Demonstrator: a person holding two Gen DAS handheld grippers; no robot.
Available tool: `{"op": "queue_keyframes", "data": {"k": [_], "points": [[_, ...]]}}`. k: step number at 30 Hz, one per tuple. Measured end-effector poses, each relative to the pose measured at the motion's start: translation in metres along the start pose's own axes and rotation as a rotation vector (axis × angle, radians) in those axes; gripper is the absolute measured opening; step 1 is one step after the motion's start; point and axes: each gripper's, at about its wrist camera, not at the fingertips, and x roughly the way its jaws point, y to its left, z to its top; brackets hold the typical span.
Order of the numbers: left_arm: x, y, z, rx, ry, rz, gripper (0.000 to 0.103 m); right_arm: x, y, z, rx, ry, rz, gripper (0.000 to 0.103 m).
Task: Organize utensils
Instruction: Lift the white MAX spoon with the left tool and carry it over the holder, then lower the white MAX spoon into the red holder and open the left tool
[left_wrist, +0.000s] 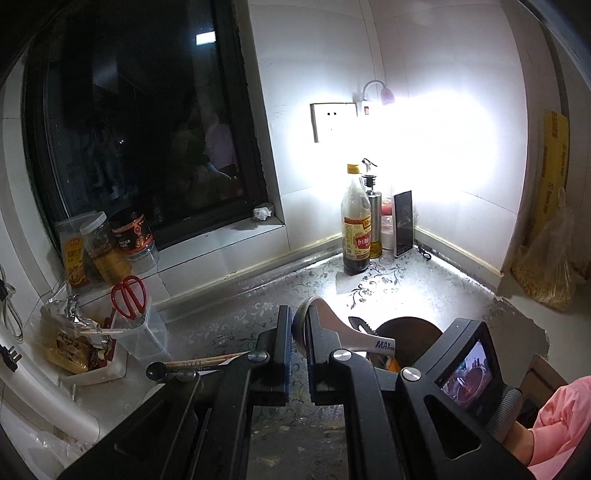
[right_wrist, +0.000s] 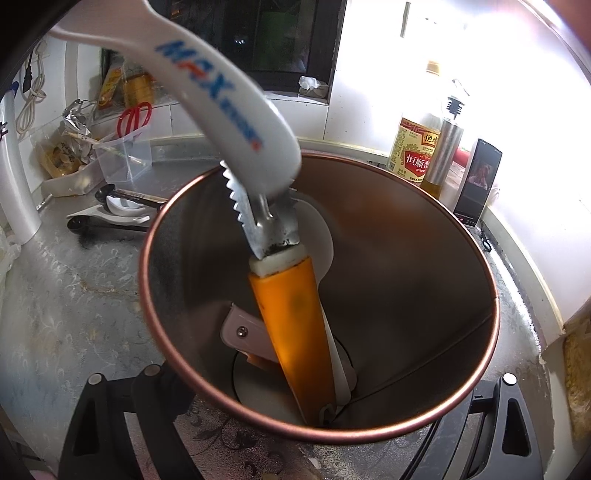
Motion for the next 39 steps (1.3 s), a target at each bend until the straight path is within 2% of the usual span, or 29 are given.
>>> {"op": "queue_keyframes", "data": {"k": [8,15,28,33,39], "points": [[0.014,-0.019,-0.004,0.047,0.048,-0.051,0.007,0.0,0.0,0.0,0.0,0.0,0.0,0.093],[0.027,-0.021,-0.007,0.024,0.083,-0.088,0.01,0.0,0.001,0.0,-0.002,0.0,-0.002,0.093],[0.034,-0.02,-0.009,-0.036,0.119,-0.203,0.013,0.001,0.001,0.0,-0.006,0.0,-0.003,0.094],[0.031,-0.012,-0.005,-0.059,0.099,-0.203,0.013,0.002,-0.001,0.001,-0.007,0.002,-0.007,0.093],[0.029,0.013,-0.006,-0.133,0.088,-0.152,0.013,0.003,-0.002,0.001,-0.004,0.004,-0.009,0.093]]}}
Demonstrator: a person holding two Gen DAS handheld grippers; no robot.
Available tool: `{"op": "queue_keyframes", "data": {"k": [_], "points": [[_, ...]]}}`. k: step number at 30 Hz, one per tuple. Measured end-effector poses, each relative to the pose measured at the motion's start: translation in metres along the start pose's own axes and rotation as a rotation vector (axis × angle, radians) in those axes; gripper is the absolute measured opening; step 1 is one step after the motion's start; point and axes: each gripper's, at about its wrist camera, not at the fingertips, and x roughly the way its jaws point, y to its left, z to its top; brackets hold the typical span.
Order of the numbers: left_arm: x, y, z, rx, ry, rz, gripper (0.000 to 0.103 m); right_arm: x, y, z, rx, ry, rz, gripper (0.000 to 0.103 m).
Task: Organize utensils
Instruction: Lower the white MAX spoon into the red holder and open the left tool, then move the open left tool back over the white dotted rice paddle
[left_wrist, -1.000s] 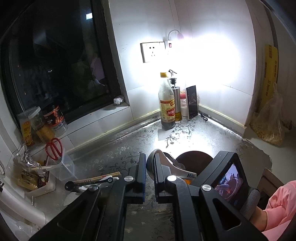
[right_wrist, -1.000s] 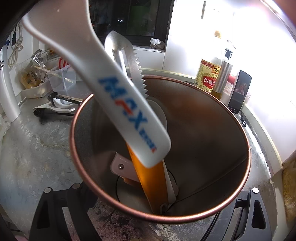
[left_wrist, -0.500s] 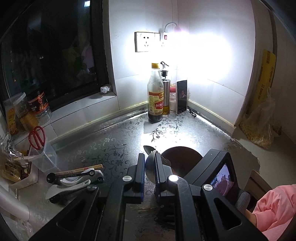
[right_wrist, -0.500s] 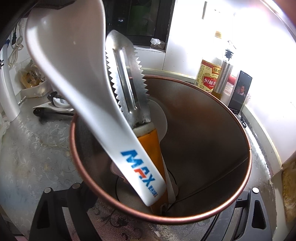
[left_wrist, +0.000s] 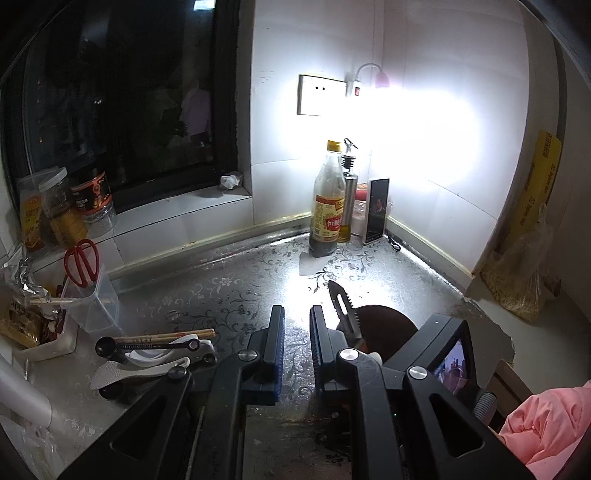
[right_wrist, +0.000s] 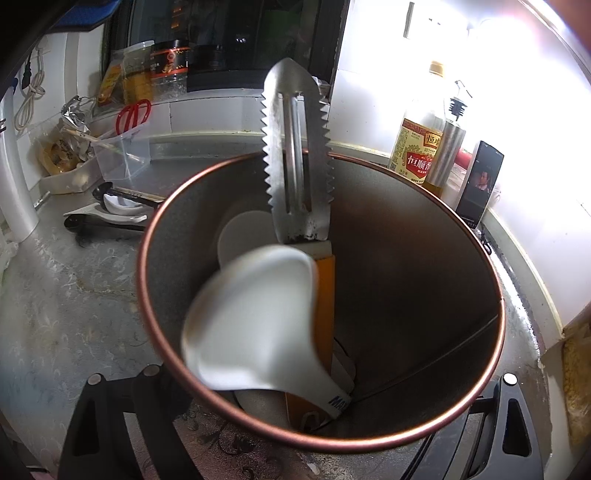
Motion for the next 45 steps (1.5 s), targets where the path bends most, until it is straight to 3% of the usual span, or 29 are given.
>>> {"op": "queue_keyframes", "data": {"k": [5,9,13,18,21,29,33,45], "points": [[-0.001,0.023,-0.002,-0.066,-0.001,0.049,0.016,0.0,0.001,0.0,-0.001,0.0,-0.001,0.093],[-0.002,0.043,-0.009,-0.12,0.009,0.093,0.029,0.0,0.0,0.0,-0.002,0.0,-0.002,0.093],[0.004,0.067,-0.021,-0.198,0.062,0.167,0.039,-0.002,0.003,0.0,-0.006,0.001,-0.005,0.093],[0.006,0.1,-0.041,-0.323,0.12,0.256,0.042,-0.002,0.003,-0.001,-0.002,0.002,-0.005,0.093],[0.003,0.115,-0.051,-0.36,0.136,0.305,0.056,-0.002,0.003,-0.001,-0.001,0.002,-0.004,0.093],[-0.004,0.143,-0.066,-0.452,0.152,0.377,0.07,0.001,0.001,0.002,0.008,0.002,-0.01,0.093],[-0.005,0.155,-0.075,-0.505,0.164,0.402,0.086,0.005,-0.001,0.006,0.02,0.008,-0.015,0.093],[-0.003,0.176,-0.087,-0.567,0.186,0.433,0.088,0.016,-0.005,0.013,0.033,0.033,-0.016,0.093]]}}
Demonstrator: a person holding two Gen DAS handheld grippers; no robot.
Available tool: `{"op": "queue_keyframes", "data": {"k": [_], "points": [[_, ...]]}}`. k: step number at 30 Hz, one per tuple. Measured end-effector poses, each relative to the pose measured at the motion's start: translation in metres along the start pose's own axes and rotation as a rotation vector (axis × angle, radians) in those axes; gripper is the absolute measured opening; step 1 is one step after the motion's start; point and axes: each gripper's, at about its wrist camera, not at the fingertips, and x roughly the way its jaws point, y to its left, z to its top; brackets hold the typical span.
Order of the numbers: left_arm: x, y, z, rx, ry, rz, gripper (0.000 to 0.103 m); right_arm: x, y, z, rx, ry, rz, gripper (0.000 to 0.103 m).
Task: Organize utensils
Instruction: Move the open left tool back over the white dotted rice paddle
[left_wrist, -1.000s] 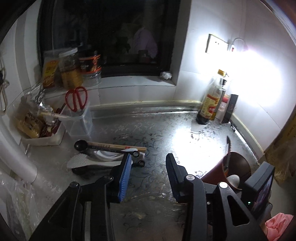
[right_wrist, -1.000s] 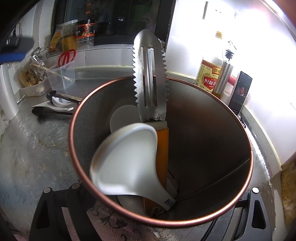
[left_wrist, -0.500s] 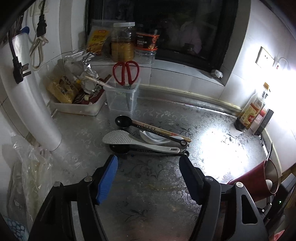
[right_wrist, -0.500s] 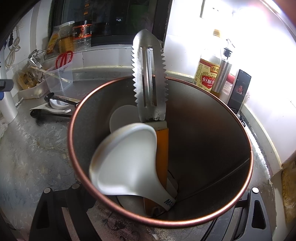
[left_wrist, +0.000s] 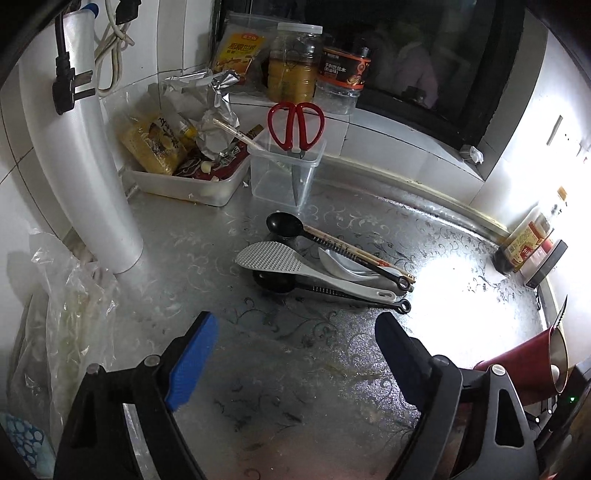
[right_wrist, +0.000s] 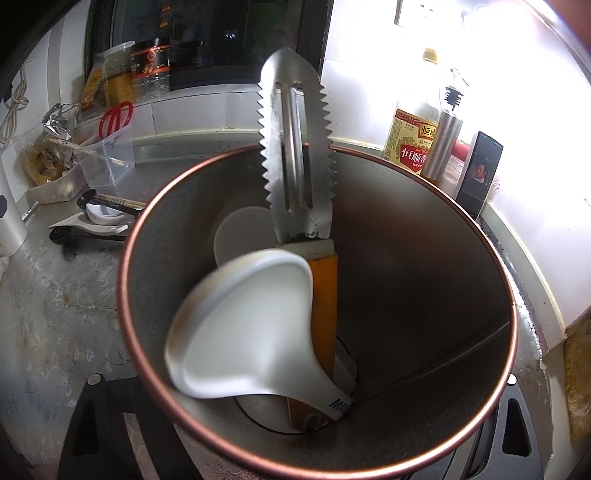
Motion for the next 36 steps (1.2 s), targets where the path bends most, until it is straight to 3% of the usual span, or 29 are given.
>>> {"op": "queue_keyframes", "data": {"k": [10,18,23,31,36], "points": [[0.002,0.008,0.023,-0.01,-0.036,0.063,0.088,0.014,-0.002,0.007,0.006,0.036,0.006,0.092],[0.014,0.013,0.051,-0.074,-0.045,0.038,0.088,0.023,-0.005,0.017,0.012,0.048,0.008,0.092],[0.031,0.026,0.061,-0.165,-0.025,0.003,0.088,0.029,-0.007,0.024,0.016,0.039,0.005,0.092],[0.058,0.049,0.04,-0.323,0.027,-0.025,0.088,0.025,-0.011,0.029,0.029,-0.004,0.032,0.092],[0.069,0.056,0.023,-0.356,0.064,-0.027,0.088,0.013,-0.012,0.03,0.033,-0.044,0.027,0.092]]}}
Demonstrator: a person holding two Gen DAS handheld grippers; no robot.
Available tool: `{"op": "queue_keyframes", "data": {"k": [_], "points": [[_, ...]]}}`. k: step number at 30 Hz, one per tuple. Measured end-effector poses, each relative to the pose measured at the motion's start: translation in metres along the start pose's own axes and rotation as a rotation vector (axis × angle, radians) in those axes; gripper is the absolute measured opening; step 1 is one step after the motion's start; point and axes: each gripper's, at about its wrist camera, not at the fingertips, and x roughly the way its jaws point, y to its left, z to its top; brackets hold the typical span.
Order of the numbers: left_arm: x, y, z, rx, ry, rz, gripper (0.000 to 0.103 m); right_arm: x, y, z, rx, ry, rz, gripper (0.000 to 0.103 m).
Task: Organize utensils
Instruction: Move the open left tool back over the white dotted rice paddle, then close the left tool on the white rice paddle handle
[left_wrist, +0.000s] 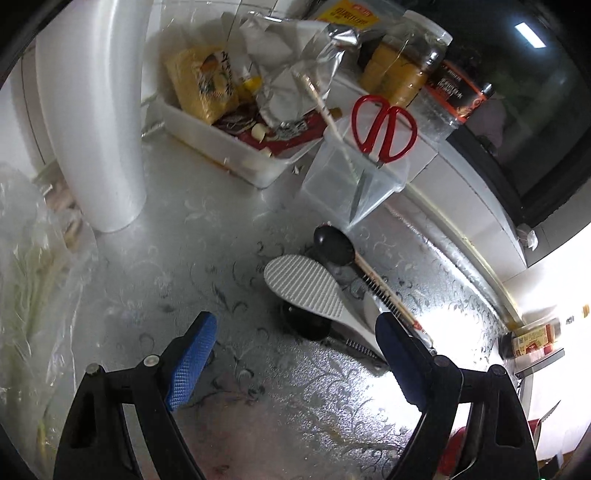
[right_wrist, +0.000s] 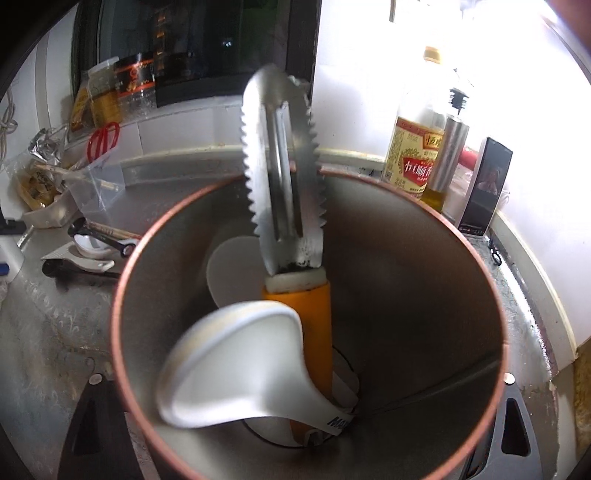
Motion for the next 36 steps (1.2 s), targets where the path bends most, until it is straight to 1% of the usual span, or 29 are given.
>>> {"op": "queue_keyframes", "data": {"k": [7,9,16,19,22,24,31,35,36], "points": [[0.007,0.014,-0.002,-0.034,-0.002,0.004,0.088,-0.022,0.003,0.006,0.005,-0.064,-0.001,0.092],[0.007,0.018,-0.002,-0.04,-0.018,0.001,0.088,-0.028,0.004,0.006,0.011,-0.077,0.002,0.092],[0.007,0.022,0.003,-0.038,-0.079,-0.01,0.088,-0.031,0.001,0.006,0.028,-0.092,0.0,0.092],[0.012,0.022,0.006,-0.044,-0.07,-0.028,0.089,-0.031,0.0,0.006,0.035,-0.095,-0.002,0.092],[0.017,0.024,0.008,-0.073,-0.052,-0.053,0.089,-0.033,0.001,0.005,0.04,-0.101,-0.01,0.092],[0.022,0.024,0.01,-0.083,-0.022,-0.052,0.089,-0.034,0.002,0.005,0.036,-0.105,-0.015,0.091],[0.033,0.032,0.015,-0.126,0.006,-0.055,0.088,-0.034,0.002,0.005,0.039,-0.105,-0.02,0.091],[0.04,0.041,0.019,-0.179,0.032,-0.104,0.088,-0.035,0.002,0.005,0.04,-0.102,-0.022,0.091],[0.041,0.042,0.02,-0.19,0.037,-0.117,0.087,-0.035,0.003,0.006,0.04,-0.1,-0.023,0.091]]}}
